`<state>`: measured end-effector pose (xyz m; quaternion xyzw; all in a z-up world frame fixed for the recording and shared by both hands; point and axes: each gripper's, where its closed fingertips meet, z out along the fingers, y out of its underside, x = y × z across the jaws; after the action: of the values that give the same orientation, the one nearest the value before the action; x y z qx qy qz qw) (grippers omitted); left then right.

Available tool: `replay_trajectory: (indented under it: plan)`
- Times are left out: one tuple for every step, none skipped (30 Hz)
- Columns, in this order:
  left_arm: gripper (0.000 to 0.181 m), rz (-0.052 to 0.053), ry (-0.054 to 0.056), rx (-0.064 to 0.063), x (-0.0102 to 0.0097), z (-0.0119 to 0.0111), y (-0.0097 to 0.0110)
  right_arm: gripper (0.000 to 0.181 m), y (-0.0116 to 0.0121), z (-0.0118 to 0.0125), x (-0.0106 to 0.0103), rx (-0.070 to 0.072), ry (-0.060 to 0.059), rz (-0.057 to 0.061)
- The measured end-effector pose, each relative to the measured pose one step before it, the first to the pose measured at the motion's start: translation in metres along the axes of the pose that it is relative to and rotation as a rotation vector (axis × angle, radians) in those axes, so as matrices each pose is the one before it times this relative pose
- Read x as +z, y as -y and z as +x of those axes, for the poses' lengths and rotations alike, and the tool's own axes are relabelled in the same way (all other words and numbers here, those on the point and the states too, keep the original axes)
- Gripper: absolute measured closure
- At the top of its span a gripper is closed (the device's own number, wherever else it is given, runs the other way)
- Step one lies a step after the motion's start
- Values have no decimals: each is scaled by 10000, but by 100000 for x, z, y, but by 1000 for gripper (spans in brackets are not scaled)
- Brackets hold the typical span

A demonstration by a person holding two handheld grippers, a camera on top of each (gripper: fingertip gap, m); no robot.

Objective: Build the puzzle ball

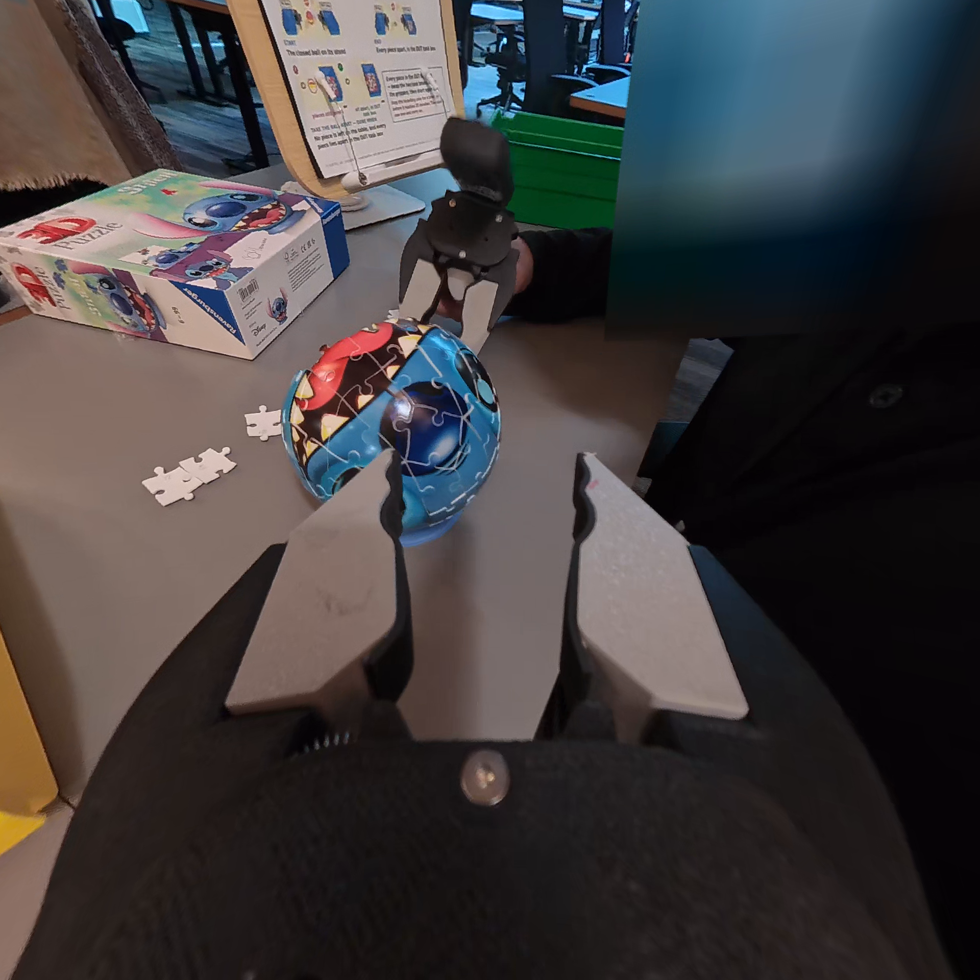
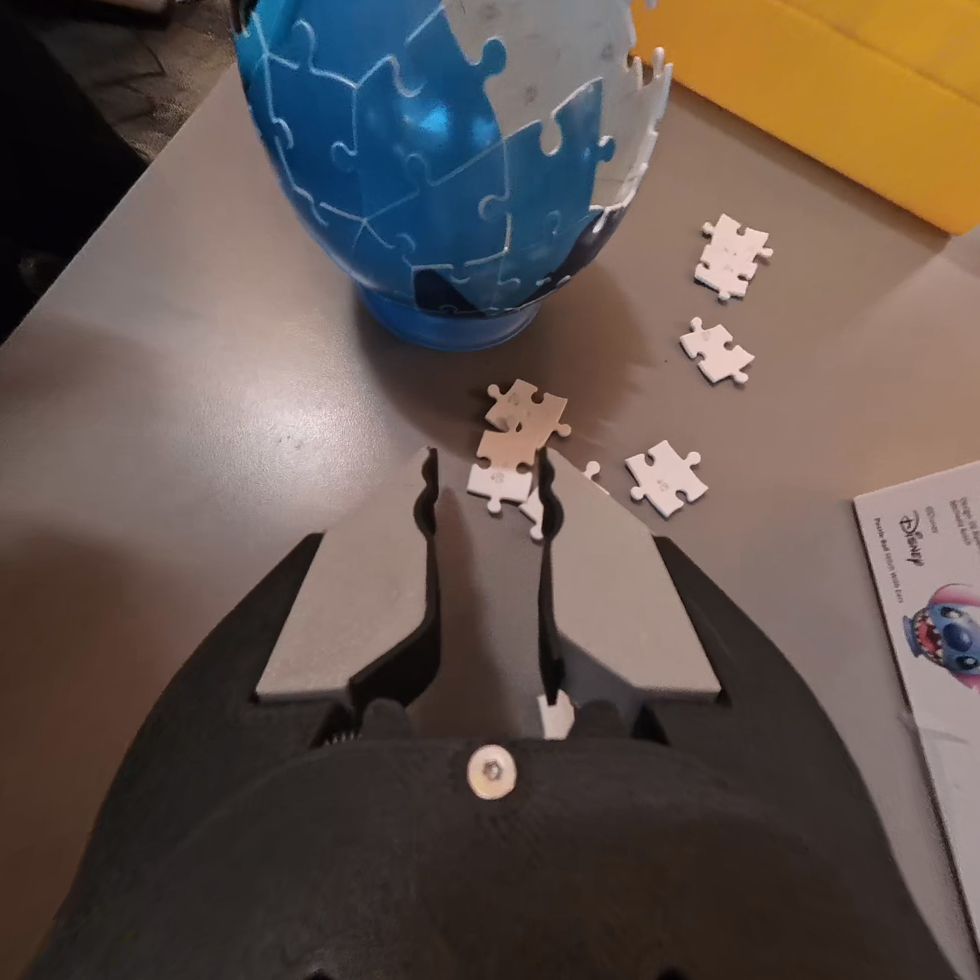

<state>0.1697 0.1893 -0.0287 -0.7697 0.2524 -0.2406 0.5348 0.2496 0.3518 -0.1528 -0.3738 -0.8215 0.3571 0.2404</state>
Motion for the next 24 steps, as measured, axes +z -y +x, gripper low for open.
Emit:
replay_trajectory:
  plan:
    - [119,11,37,-12,-92,99,-12,147,-363,148,342,70,-124,-245]
    - [119,31,31,-15,-72,102,19,148,-585,290,368,-15,-240,-364]
    - [119,36,16,-15,-24,111,32,148,-309,82,283,-31,-125,-193]
    - [120,12,-16,-5,6,132,15,154,275,-126,90,50,31,146]
    - [120,0,-17,3,46,135,34,157,-27,-142,84,28,61,-60]
    - [120,0,2,9,71,104,74,166,-4,-122,49,22,58,-38]
    - [120,1,7,13,77,94,130,167,11,-1,17,12,-21,-13]
    - [120,-1,-2,3,92,92,177,167,-6,5,-44,-32,-36,-26]
    - [120,7,5,8,94,58,253,176,34,23,-121,-116,-79,2]
    - [120,59,31,26,109,25,412,181,146,86,-238,-175,-154,80]
    - [122,118,17,37,153,32,591,181,213,202,-326,-117,-206,124]
    - [123,145,-16,23,216,74,673,181,265,196,-370,-10,-140,166]
    - [124,109,-46,-4,255,100,608,181,221,184,-348,111,-84,150]
    - [124,29,-97,-1,272,186,428,181,107,154,-280,163,-39,102]
    - [124,-14,-128,36,217,255,229,181,110,95,-230,135,-15,128]
    - [123,-43,-106,81,142,258,53,180,157,74,-172,120,-31,165]
    - [123,-62,21,72,88,58,-84,168,80,105,-23,188,-60,95]
    - [123,-56,37,33,53,18,-165,159,-123,-53,166,246,52,-65]
    - [123,-5,-25,-16,20,91,-150,151,-288,-164,307,233,111,-180]
    - [123,62,-25,-59,-8,96,-75,147,-279,-75,384,147,9,-168]
    - [124,81,-2,-86,-21,62,-33,146,-287,-45,430,31,-50,-161]
    - [124,57,-10,-80,-36,81,-77,146,-423,24,433,-40,-91,-258]
    - [124,30,0,-55,-25,71,-98,145,-246,156,311,-34,-139,-188]
    - [124,8,14,-27,-31,76,-122,148,200,285,53,4,-167,66]
